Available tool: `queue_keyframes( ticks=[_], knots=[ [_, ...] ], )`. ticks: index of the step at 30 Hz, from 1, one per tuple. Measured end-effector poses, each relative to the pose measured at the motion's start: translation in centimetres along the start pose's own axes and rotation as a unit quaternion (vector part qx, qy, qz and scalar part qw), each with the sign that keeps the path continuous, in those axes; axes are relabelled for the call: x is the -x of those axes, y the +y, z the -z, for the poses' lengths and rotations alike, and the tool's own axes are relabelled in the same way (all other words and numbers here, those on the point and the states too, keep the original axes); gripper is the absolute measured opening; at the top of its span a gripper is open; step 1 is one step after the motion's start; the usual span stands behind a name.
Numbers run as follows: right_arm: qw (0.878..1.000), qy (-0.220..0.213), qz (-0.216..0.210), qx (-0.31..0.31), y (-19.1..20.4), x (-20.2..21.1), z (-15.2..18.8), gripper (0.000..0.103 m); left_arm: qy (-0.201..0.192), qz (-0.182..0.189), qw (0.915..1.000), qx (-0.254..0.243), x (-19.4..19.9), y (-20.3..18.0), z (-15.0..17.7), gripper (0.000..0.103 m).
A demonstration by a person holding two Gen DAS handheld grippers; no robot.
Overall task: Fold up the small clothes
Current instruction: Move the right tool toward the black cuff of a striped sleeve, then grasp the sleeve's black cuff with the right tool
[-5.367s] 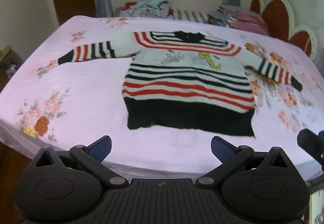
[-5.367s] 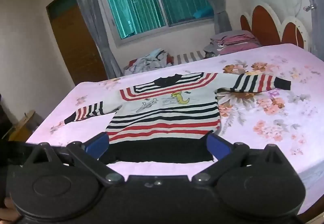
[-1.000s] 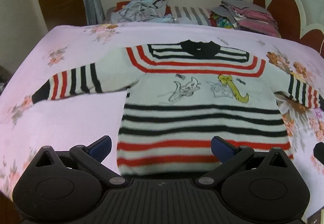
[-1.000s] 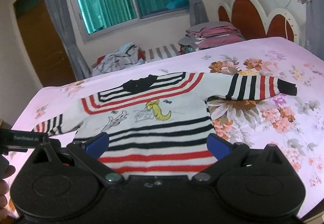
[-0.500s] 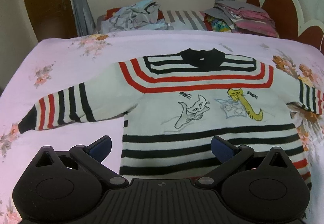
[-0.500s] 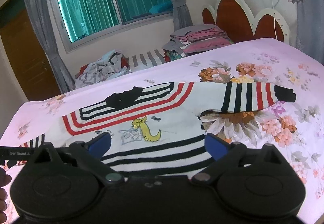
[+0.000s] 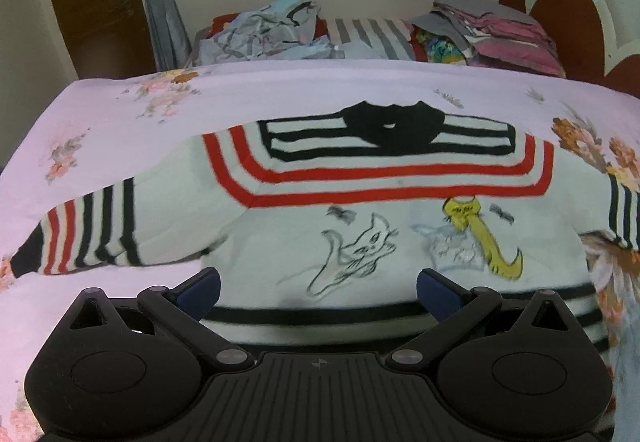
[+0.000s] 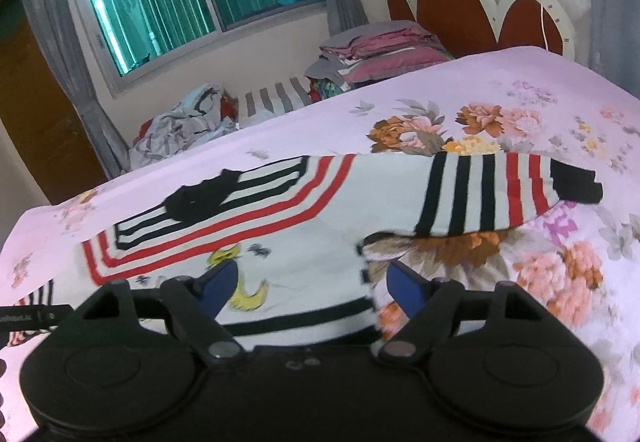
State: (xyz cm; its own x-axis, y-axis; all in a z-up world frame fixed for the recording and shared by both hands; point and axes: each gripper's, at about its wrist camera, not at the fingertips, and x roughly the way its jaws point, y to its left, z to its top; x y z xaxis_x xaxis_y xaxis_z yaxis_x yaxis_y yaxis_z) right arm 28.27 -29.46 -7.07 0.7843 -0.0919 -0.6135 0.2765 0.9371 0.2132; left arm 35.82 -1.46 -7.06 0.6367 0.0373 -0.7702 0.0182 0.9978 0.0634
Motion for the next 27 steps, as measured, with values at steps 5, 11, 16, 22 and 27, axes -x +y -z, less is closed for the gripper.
queue_keyframes(
  ticks=[5, 11, 16, 22, 27],
  knots=[
    [1.0, 0.013, 0.019, -0.016, -4.4, -2.8, -1.6, 0.076, 0.013, 0.002, 0.9997, 0.019, -2.0, -2.6, -1.5, 0.103],
    [0.997, 0.018, 0.049, -0.049, -9.8, -5.3, -2.8, 0.074, 0.006, -0.022, 0.9997, -0.012, -4.1, -7.0, -2.7, 0.103],
    [0.994, 0.032, 0.082, -0.067, -14.0, -7.4, -3.1, 0.073, 0.005, -0.007, 0.9999, -0.009, -5.5, -9.5, -3.5, 0.103],
    [0.987, 0.057, 0.12, -0.09, -18.4, -9.9, -3.0, 0.073, 0.009, -0.011, 0.9997, -0.02, -7.2, -11.3, -4.0, 0.103],
    [0.981, 0.044, 0.119, -0.143, -21.6, -11.2, -3.4, 0.074, 0.01, -0.014, 0.9997, -0.017, -7.8, -11.4, -4.1, 0.103]
  ],
)
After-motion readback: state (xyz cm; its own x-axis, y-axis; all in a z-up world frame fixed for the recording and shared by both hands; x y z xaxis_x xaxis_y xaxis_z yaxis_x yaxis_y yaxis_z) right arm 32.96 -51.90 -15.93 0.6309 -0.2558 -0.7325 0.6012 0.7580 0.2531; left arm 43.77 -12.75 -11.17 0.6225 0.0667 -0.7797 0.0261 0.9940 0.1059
